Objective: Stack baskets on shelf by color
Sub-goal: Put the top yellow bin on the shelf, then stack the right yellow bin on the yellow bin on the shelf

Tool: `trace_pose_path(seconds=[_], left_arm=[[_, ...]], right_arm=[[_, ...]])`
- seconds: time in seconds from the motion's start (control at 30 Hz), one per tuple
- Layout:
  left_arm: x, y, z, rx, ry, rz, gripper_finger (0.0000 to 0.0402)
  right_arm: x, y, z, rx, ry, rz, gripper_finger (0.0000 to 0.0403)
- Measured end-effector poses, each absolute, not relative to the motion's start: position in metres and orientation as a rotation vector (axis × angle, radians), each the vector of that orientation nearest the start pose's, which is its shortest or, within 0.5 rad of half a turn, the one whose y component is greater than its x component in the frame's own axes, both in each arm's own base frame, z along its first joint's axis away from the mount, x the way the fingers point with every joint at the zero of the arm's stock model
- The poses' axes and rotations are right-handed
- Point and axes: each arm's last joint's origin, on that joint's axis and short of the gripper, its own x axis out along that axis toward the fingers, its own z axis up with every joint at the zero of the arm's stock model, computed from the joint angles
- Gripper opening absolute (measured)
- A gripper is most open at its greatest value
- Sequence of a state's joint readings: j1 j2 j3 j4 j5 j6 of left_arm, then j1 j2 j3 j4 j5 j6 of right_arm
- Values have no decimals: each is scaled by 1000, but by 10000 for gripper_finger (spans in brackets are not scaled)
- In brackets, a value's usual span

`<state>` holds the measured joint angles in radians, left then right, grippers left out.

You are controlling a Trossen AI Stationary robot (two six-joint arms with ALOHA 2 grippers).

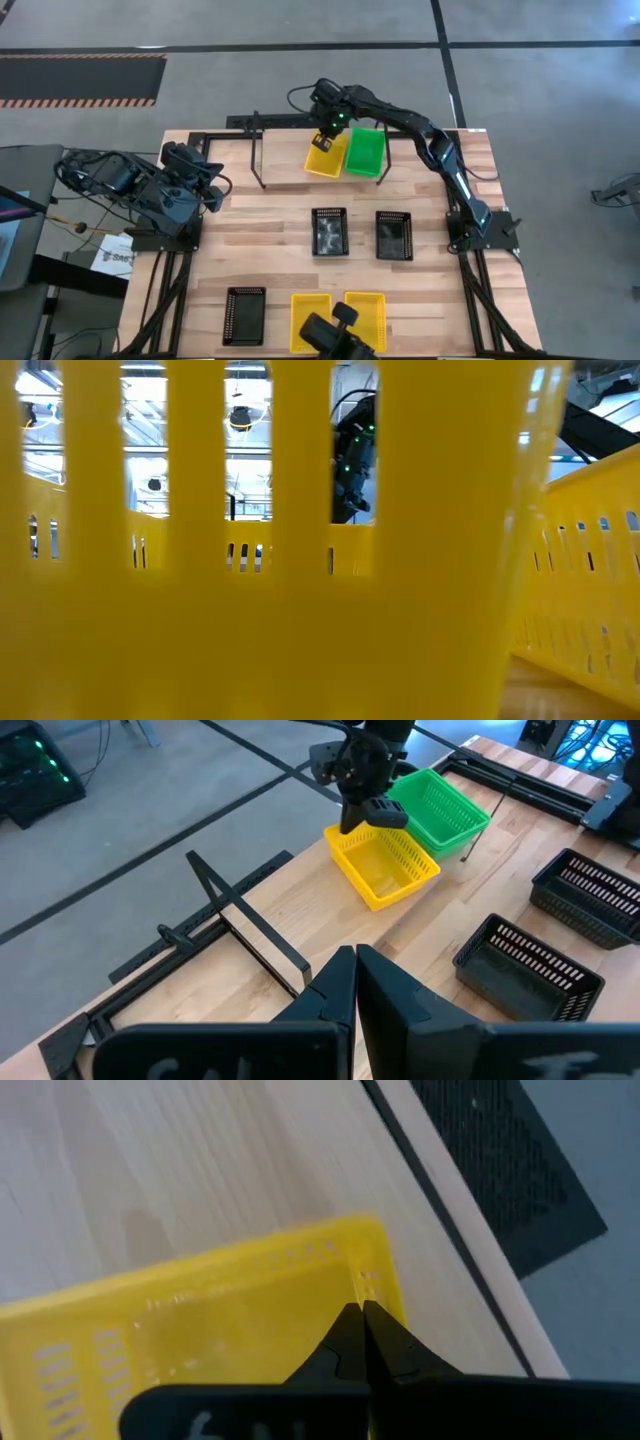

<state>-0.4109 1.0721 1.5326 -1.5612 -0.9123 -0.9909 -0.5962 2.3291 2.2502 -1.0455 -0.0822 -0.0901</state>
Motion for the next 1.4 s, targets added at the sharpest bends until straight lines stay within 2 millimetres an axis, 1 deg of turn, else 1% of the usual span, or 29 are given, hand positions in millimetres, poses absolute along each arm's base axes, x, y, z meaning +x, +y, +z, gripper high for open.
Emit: trace_pose_path(seconds=[0.1, 0.2, 0.23, 0.3, 0.37, 0.43, 0.5, 0.57, 0.63, 0.7, 0.8, 0.87, 0.93, 1.0, 1.07, 1.1, 1.17, 1.27, 1.33, 1.4], left_arm=[[124, -29, 422, -229, 547, 797, 0], [124, -29, 422, -229, 547, 797, 0], [124, -29, 422, -229, 548, 796, 0], [124, -29, 422, -229, 547, 797, 0], [124, -29, 422, -230, 547, 797, 0], [124, -29, 422, -229, 548, 797, 0], [125, -29, 422, -228, 548, 797, 0], [125, -29, 422, -227, 549, 797, 0], [126, -30, 421, -219, 553, 796, 0], [126, -30, 421, -209, 560, 792, 0], [126, -30, 421, -192, 576, 780, 0], [127, -31, 420, -181, 589, 771, 0], [127, -31, 420, -176, 595, 765, 0], [127, -31, 420, -187, 608, 752, 0], [127, -32, 420, -195, 612, 749, 0], [127, -32, 420, -198, 610, 750, 0], [127, -31, 420, -209, 606, 753, 0], [127, -32, 420, -216, 603, 755, 0], [127, -32, 420, -230, 597, 760, 0], [127, -32, 420, -253, 597, 759, 0]], right_arm=[[411, -273, 249, 313, 1069, -395, 0], [414, -265, 253, 316, 1080, -380, 0], [415, -261, 258, 315, 1086, -372, 0], [417, -248, 277, 299, 1079, -351, 0], [414, -229, 297, 292, 1068, -333, 0], [403, -203, 318, 305, 1112, -325, 0], [388, -175, 346, 300, 1138, -361, 0], [372, -144, 371, 273, 1167, -435, 0], [351, -113, 395, 276, 1174, -510, 0], [338, -80, 417, 295, 1094, -565, 0], [313, -32, 448, 370, 955, -563, 0], [299, -1, 461, 425, 862, -605, 0], [290, 29, 466, 457, 794, -620, 0], [283, 57, 465, 516, 737, -646, 0], [278, 84, 455, 558, 729, -661, 0], [277, 96, 447, 579, 741, -667, 0], [275, 118, 425, 616, 782, -699, 0], [271, 143, 380, 638, 908, -782, 0], [265, 154, 349, 608, 982, -850, 0], [257, 159, 324, 579, 1034, -917, 4]])
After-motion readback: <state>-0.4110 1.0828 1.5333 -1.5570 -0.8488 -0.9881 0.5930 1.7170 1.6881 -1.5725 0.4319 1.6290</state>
